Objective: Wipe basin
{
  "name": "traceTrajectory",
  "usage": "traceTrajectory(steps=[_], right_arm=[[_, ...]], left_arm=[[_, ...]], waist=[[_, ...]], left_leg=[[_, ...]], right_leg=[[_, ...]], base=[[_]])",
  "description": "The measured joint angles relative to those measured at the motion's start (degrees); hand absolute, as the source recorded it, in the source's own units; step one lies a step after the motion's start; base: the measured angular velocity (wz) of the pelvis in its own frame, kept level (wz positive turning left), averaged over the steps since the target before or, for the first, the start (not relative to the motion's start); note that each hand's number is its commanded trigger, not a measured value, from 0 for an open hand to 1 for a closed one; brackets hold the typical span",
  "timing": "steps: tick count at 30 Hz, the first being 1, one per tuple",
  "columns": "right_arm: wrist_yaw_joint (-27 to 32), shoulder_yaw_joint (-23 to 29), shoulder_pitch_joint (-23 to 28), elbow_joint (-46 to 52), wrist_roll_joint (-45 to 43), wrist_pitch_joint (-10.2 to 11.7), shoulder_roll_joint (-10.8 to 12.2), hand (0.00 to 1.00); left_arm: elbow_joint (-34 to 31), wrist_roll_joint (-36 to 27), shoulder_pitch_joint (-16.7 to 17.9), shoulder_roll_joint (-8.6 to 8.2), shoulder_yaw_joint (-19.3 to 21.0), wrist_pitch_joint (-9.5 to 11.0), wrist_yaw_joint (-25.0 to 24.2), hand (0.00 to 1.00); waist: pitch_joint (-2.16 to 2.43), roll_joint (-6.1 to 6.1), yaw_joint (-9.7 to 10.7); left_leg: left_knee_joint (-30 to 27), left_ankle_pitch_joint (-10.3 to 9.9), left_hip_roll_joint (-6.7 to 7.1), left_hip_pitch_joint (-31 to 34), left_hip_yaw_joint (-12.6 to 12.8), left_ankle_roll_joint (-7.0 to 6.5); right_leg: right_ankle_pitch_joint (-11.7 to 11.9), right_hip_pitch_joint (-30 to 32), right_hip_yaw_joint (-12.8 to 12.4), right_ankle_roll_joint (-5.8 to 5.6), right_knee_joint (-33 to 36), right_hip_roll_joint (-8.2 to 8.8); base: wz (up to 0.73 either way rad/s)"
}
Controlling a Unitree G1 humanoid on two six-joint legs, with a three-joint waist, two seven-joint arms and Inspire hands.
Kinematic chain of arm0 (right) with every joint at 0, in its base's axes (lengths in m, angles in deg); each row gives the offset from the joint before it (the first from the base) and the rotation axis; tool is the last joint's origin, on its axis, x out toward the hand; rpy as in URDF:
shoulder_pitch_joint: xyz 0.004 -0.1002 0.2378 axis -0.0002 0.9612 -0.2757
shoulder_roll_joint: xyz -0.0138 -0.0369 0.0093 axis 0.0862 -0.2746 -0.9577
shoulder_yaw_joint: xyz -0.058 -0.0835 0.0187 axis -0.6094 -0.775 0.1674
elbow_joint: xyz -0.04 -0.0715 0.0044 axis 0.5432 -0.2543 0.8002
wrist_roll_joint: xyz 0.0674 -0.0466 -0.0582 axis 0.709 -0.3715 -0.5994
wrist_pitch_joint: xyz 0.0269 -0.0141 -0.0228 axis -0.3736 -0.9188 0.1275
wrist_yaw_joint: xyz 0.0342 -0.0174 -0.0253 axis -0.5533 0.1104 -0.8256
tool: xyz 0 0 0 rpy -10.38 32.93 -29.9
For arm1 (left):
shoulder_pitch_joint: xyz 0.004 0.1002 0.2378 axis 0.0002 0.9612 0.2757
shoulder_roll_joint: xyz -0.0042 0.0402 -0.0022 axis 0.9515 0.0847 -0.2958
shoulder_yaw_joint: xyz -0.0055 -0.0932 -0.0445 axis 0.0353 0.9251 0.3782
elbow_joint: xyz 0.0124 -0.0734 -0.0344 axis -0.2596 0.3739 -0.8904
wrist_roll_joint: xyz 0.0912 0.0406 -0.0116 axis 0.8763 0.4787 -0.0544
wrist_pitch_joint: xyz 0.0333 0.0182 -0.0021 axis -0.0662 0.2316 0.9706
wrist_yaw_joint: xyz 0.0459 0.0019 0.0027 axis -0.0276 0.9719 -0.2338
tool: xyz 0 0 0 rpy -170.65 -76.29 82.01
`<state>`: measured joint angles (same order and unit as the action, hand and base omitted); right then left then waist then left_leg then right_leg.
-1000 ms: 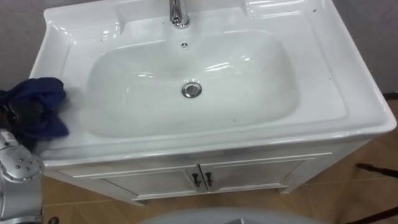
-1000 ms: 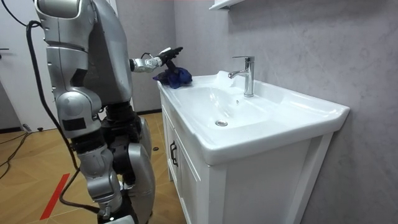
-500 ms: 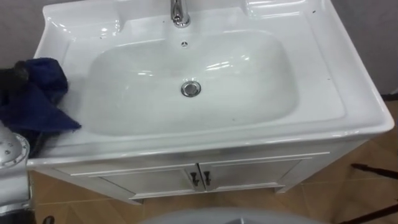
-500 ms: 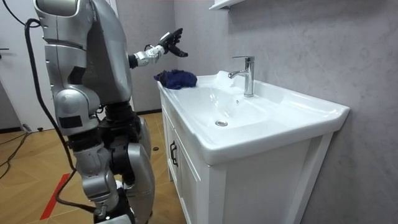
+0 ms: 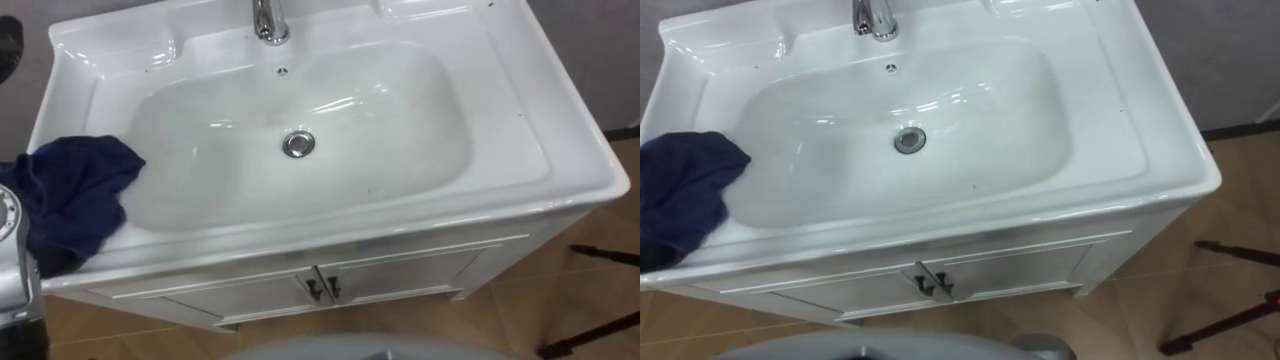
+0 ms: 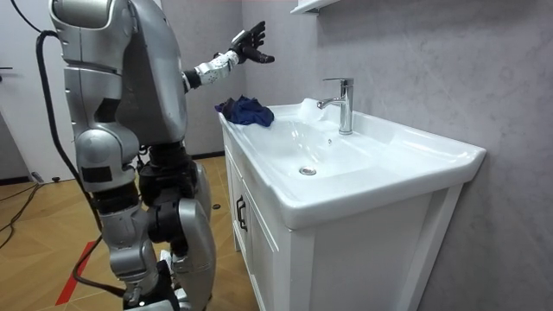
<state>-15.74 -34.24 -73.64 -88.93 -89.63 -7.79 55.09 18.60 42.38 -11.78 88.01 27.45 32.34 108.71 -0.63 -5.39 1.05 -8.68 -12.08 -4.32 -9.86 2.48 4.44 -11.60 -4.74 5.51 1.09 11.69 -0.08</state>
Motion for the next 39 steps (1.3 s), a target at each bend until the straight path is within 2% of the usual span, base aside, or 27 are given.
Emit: traceTrajectory(steps=[1,7,9,11,14,17,21,23,24,25,27,30,31,32,34,35,36,37,39], right_arm=[[0.1,-0.1,0.0,0.0,0.1,0.0,0.0,0.0],[1.2,-0.5,0.3,-0.3,0.1,-0.1,0.0,0.0],[1.5,-0.4,0.4,-0.1,0.0,-0.1,0.0,0.0],[1.7,-0.3,0.5,0.2,0.0,-0.1,-0.1,0.0],[2.1,-0.4,0.6,0.7,-0.1,-0.2,-0.3,0.0],[2.9,-0.4,1.1,1.6,0.0,-0.1,-0.2,0.0],[3.9,-0.4,1.4,2.1,-0.1,-0.1,-0.4,0.0],[4.0,-0.5,1.7,2.3,-0.8,-0.1,-0.6,0.0],[4.1,-0.5,1.8,2.4,-1.9,-0.1,-0.7,0.0],[4.4,-0.6,2.3,3.1,-2.3,-0.1,-0.6,0.0],[4.4,-0.7,2.9,3.8,-2.3,-0.1,-0.5,0.0],[4.5,-1.7,3.4,5.6,-2.3,-0.2,-0.5,0.0],[4.4,-2.4,3.1,6.2,-2.3,-0.1,-0.7,0.0],[4.4,-2.8,3.0,6.4,-2.3,-0.1,-0.8,0.0],[4.5,-3.3,3.2,7.0,-2.4,-0.3,-0.8,0.0],[4.5,-3.4,3.4,7.1,-2.5,-0.4,-0.8,0.0],[4.5,-3.4,3.5,7.1,-2.5,-0.6,-0.7,0.0],[4.5,-3.5,3.3,7.2,-2.6,-0.7,-0.6,0.0],[4.5,-3.9,3.5,7.2,-2.5,-0.9,-0.6,0.0]], left_arm=[[0.0,0.0,0.0,0.05,0.0,0.0,0.1,0.0],[0.1,0.0,-0.5,0.83,0.6,0.0,2.2,0.0],[0.4,-0.1,-0.5,1.33,2.0,0.0,2.7,0.0],[2.1,-0.9,-0.5,2.73,4.2,0.0,3.9,0.0],[4.2,-1.3,-0.6,3.17,6.9,0.0,5.1,0.0],[6.4,-4.0,-0.1,3.22,9.9,0.0,6.6,0.0],[12.2,-8.7,0.8,3.42,14.0,0.2,9.5,0.0],[15.2,-11.2,1.7,3.42,15.2,0.3,10.8,0.0],[17.4,-11.4,3.2,3.41,16.1,0.3,11.8,0.0],[19.1,-11.4,4.3,3.37,16.3,0.3,13.0,0.0],[19.9,-11.7,6.4,3.11,16.4,0.4,14.7,0.0],[20.9,-16.5,9.5,2.0,16.4,1.7,16.7,0.0],[22.2,-18.8,10.9,1.09,16.3,2.2,17.1,0.0],[23.2,-19.7,11.5,0.6,16.1,2.3,17.4,0.0],[27.0,-23.4,13.5,-2.09,15.6,2.3,17.8,0.0],[28.2,-24.4,13.6,-2.72,15.6,2.3,17.9,0.0],[31.1,-26.7,14.5,-3.47,15.6,2.4,18.0,0.0],[34.8,-30.0,14.7,-3.8,15.5,2.5,17.9,0.0],[39.0,-34.9,15.2,-4.51,14.8,2.5,17.9,0.0]], waist=[[0.15,-0.11,-0.2],[0.17,0.33,-1.6],[0.15,0.23,-1.9],[0.18,-0.07,-2.6],[0.18,-0.62,-3.5],[0.16,-1.13,-5.5],[0.48,-1.61,-8.6],[0.7,-1.37,-9.6],[1.16,-1.45,-10.3],[1.36,-1.04,-11.1],[1.43,-0.62,-12.0],[1.21,0.18,-12.7],[0.96,0.79,-12.6],[1.13,0.57,-12.7],[1.06,0.83,-12.5],[1.02,1.15,-12.6],[1.2,1.05,-13.3],[1.09,1.44,-13.7],[1.25,1.45,-13.8]], left_leg=[[0.0,0.0,0.0,0.0,0.2,0.0],[0.1,-0.1,0.01,-0.3,0.6,-0.13],[0.1,-0.1,0.05,-0.3,0.6,-0.13],[0.1,-0.1,0.05,-0.1,0.5,-0.13],[0.1,-0.1,0.11,0.0,-0.2,-0.13],[0.1,-0.1,0.21,0.1,-1.4,-0.13],[0.0,0.0,0.63,0.7,-2.2,-0.25],[0.0,0.0,1.01,0.7,-2.8,-0.29],[0.0,0.0,1.24,0.8,-2.8,-0.29],[0.0,0.0,1.44,0.8,-2.9,-0.31],[0.0,0.1,1.83,0.7,-3.5,-0.38],[0.0,0.1,2.5,0.7,-4.4,-0.41],[-0.2,0.1,2.77,0.7,-4.4,-0.46],[-0.2,0.1,2.9,0.7,-4.5,-0.49],[-0.3,0.1,3.39,1.0,-5.1,-0.68],[-0.3,0.2,3.53,1.1,-5.2,-1.09],[-0.2,0.3,3.67,1.1,-5.2,-1.34],[-0.3,0.3,3.75,1.2,-5.2,-1.42],[-0.6,0.1,3.92,1.5,-5.9,-2.04]], right_leg=[[0.0,-0.2,-0.2,0.0,0.1,-0.02],[0.0,-0.2,-0.7,-0.01,0.1,-0.09],[0.0,-0.2,-0.6,-0.02,0.0,-0.02],[0.0,-0.4,-0.2,-0.02,-0.1,0.06],[0.0,-0.6,0.3,-0.04,-0.1,0.16],[-0.1,-0.6,0.9,-0.12,-0.2,0.22],[-0.3,-0.2,2.5,-0.3,0.0,0.8],[-0.5,-0.3,2.9,-0.61,0.1,1.18],[-0.6,-0.3,3.3,-0.81,0.2,1.46],[-0.7,-0.3,3.3,-0.93,0.2,1.69],[-0.9,-0.6,3.9,-1.22,0.5,2.15],[-1.3,-1.1,4.8,-1.76,0.8,2.87],[-1.6,-1.0,4.9,-1.95,0.9,3.21],[-1.6,-1.0,5.0,-2.03,1.0,3.35],[-1.7,-1.0,5.6,-2.34,1.2,3.95],[-1.7,-0.9,5.7,-2.43,1.3,4.06],[-1.8,-0.7,5.6,-2.54,1.5,4.2],[-1.8,-0.6,5.6,-2.55,1.8,4.33],[-1.8,-0.4,5.9,-2.64,1.9,4.46]], base=[[-0.1],[-0.07],[0.04],[0.07],[0.09],[0.12],[0.21],[0.16],[0.12],[0.14],[0.16],[0.21],[0.08],[0.08],[0.15],[0.12],[0.0],[0.0],[0.08]])
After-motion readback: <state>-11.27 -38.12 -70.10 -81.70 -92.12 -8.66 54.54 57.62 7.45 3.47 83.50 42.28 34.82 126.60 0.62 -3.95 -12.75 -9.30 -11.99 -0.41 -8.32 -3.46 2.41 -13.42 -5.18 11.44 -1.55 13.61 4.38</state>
